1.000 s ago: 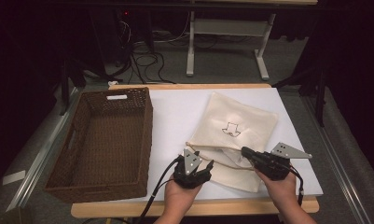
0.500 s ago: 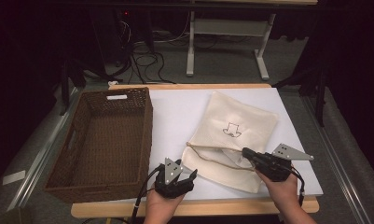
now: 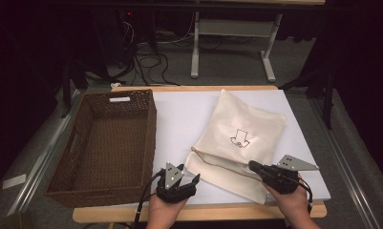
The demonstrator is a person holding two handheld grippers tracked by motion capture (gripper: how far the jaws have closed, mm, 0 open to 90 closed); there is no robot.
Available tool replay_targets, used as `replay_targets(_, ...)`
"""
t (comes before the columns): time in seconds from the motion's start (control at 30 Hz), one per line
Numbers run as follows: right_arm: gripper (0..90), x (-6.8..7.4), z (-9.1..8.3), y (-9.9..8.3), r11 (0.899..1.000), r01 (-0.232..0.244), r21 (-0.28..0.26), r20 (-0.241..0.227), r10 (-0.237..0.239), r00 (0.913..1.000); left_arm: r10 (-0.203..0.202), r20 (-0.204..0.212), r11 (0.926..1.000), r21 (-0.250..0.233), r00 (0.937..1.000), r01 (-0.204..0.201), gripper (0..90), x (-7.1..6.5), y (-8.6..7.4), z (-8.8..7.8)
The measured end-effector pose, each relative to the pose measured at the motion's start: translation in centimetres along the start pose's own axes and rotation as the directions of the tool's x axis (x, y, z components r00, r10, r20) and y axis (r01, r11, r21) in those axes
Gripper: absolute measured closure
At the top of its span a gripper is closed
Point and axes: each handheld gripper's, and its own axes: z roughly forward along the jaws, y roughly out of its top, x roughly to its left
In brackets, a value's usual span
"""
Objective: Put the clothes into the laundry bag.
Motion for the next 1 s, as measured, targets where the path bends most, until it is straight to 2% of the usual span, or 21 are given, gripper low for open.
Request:
replay_targets(0.27,87.6,0.6,1.8,-1.2,0.994,0.024,0.108,-0.005,-0.023,0.9997,-0.002,-0.004,0.9999,-0.010,1.0000,0.002,34.7,0.2,0.1,-0.2)
replay_targets(0.53,87.2,0.7,3.4,-2.0,0.979,0.043,0.200,0.003,-0.045,0.9990,-0.007,0.002,0.9999,-0.014,1.0000,0.007,34.5,0.0,0.1,-0.3)
replay_targets(0.77,87.0,0.4,4.2,-2.3,0.964,0.042,0.263,0.027,-0.051,0.9983,-0.009,0.000,0.9999,-0.011,1.0000,0.009,34.3,-0.1,0.0,-0.2)
replay_targets(0.9,87.0,0.1,4.5,-2.4,0.960,0.041,0.278,0.041,-0.055,0.9976,-0.008,-0.002,0.9999,-0.007,1.0000,0.008,34.1,-0.1,-0.1,-0.2)
replay_targets(1.0,86.9,-0.1,4.6,-2.3,0.961,0.037,0.274,0.049,-0.052,0.9975,-0.007,-0.003,0.9999,-0.008,1.0000,0.007,34.1,-0.1,-0.1,-0.2)
